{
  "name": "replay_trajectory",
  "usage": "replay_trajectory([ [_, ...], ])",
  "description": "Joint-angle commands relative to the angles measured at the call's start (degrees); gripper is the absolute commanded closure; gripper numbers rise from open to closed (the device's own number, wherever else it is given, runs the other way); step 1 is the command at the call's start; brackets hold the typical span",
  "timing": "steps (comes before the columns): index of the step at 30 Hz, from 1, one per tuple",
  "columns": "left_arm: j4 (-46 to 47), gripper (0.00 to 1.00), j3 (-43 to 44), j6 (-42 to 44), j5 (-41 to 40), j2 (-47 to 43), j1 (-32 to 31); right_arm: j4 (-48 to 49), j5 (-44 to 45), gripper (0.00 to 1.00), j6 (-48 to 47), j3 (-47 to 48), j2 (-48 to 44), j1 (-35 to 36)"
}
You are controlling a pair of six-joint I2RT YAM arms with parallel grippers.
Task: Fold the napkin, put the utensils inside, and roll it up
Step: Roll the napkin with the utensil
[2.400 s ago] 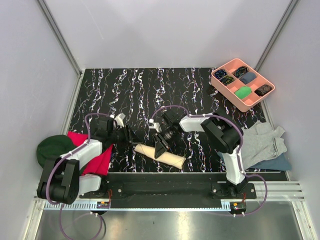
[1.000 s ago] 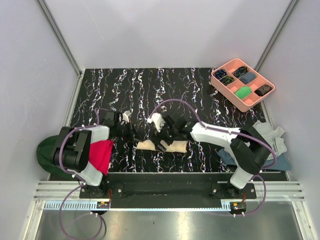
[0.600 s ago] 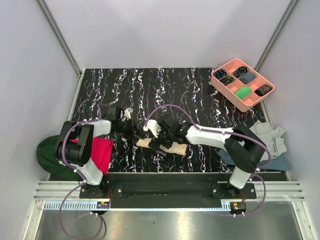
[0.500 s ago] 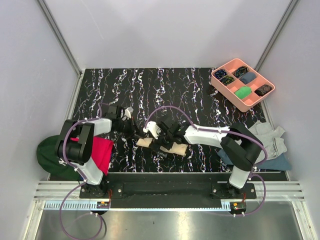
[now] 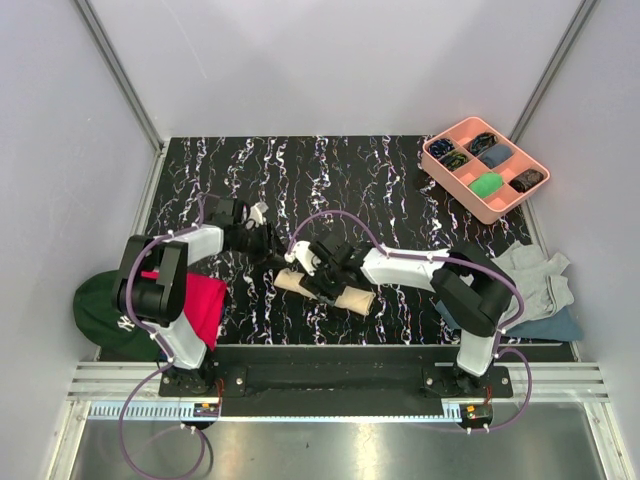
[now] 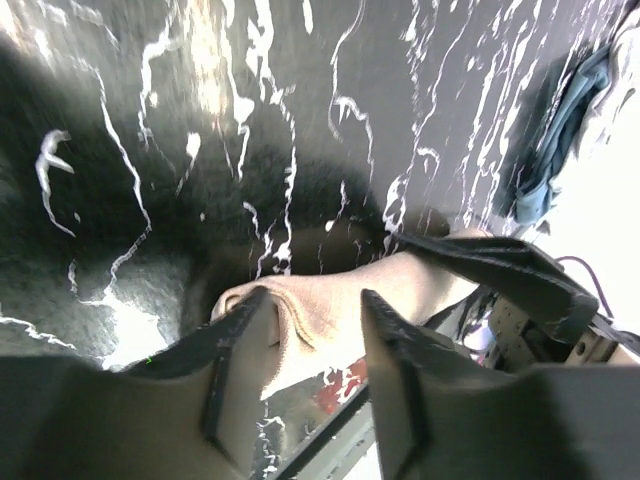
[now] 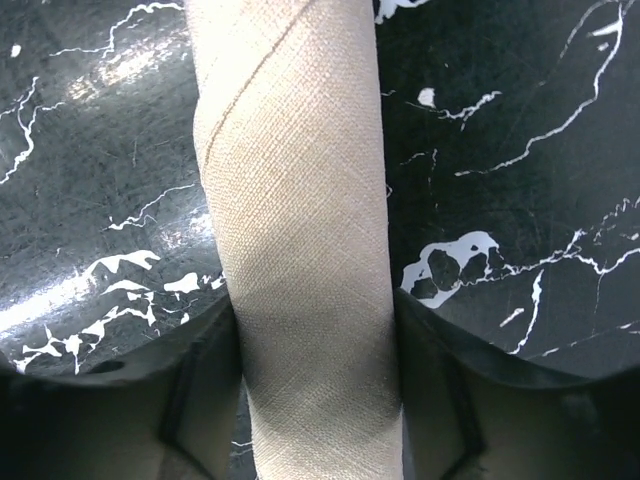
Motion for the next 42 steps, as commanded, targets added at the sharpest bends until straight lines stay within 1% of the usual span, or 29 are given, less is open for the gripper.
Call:
replay_trajectory([
  [1, -1.16, 0.49, 4.75, 0.78, 0.23, -1.32, 1.97, -3.22, 1.45, 0.43, 4.67, 0.37, 1.69, -1.55],
  [2, -1.77, 0.45, 5.28, 0.87, 0.15, -1.58, 2.41, -3.23, 0.75, 0.43, 6.42, 0.28, 1.95, -1.9],
  [7, -2.57, 0.39, 8.18, 0.96, -0.21, -4.82, 6.53, -3.4, -1.62, 0.46, 12.14, 1.51, 2.39, -6.63],
  [9, -2.57, 0.38, 8.97, 1.22, -0.12, -6.49, 7.86, -3.66, -2.51, 0.46, 14.69, 2.12, 2.74, -8.75],
  [13, -2.48, 0.4, 10.55, 2.28, -0.82, -11.76, 10.41, -3.75, -2.6, 0.46, 21.01, 2.21, 2.92, -13.85],
  [15, -2.48, 0.4, 11.0, 3.15, -0.82, -13.09, 10.5, -3.67, -2.77, 0.46, 22.34, 2.56, 3.18, -16.57],
  [16, -2.57, 0.4, 11.0, 3.42, -0.56, -14.14, 11.98, -3.66, -3.29, 0.46, 23.04, 2.83, 3.27, -17.54],
  [21, -3.36, 0.4, 10.47, 5.7, 1.72, -15.73, 12.7, -3.58, -6.37, 0.44, 22.79, 5.55, 5.81, -23.34],
  [25, -4.41, 0.4, 9.94, 7.72, 2.34, -17.13, 13.23, -5.5, -8.66, 0.43, 19.2, 9.85, 10.11, -26.51],
  [29, -5.29, 0.4, 9.68, 9.39, 2.08, -18.45, 13.58, -8.76, -8.4, 0.43, 15.85, 16.17, 13.72, -27.57],
  [35, -5.47, 0.4, 9.15, 9.57, 2.08, -19.42, 13.58, -10.52, -7.69, 0.42, 15.31, 19.61, 16.01, -27.66],
  [37, -5.47, 0.39, 9.07, 9.57, 2.43, -19.42, 13.84, -10.78, -8.39, 0.39, 15.4, 19.53, 15.23, -27.57],
  [39, -5.47, 0.38, 8.98, 9.57, 2.26, -19.77, 13.93, -10.87, -9.18, 0.18, 15.23, 19.18, 14.0, -27.57],
  [40, -5.38, 0.37, 8.98, 9.75, 2.25, -20.04, 13.93, -10.96, -10.06, 0.11, 14.97, 18.92, 12.43, -27.66],
  [41, -5.38, 0.37, 8.89, 9.75, 2.08, -20.12, 13.93, -10.87, -10.59, 0.01, 14.79, 18.74, 11.54, -27.57],
  [42, -5.38, 0.37, 8.97, 9.75, 1.47, -20.39, 13.84, -10.78, -11.2, 0.0, 14.79, 18.65, 10.57, -27.57],
])
